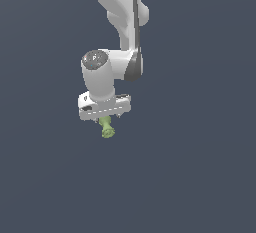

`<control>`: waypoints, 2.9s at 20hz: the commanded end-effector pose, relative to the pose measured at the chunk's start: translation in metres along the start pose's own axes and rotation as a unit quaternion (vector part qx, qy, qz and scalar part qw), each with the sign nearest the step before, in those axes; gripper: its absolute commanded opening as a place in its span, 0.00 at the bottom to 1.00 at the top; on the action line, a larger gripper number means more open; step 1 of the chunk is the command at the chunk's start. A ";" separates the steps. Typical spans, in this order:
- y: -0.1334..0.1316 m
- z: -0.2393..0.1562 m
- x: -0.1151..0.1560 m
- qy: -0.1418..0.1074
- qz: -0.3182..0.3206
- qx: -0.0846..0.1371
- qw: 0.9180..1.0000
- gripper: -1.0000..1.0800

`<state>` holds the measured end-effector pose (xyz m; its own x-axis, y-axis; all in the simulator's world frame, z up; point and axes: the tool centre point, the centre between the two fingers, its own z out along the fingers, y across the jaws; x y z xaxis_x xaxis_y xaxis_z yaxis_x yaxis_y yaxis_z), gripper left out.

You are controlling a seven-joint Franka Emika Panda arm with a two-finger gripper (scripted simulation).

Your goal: Pick up the object and move it to a goal position.

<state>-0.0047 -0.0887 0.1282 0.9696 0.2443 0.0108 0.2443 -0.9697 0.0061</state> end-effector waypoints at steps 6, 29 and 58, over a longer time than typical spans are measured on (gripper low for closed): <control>0.012 0.014 -0.008 -0.004 -0.035 0.003 0.999 0.96; 0.014 0.067 -0.010 -0.005 -0.041 0.003 0.999 0.96; -0.083 0.040 -0.028 -0.005 -0.042 0.003 0.999 0.00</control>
<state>-0.0452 -0.0297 0.0826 0.9463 0.3232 -0.0007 0.3232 -0.9463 0.0001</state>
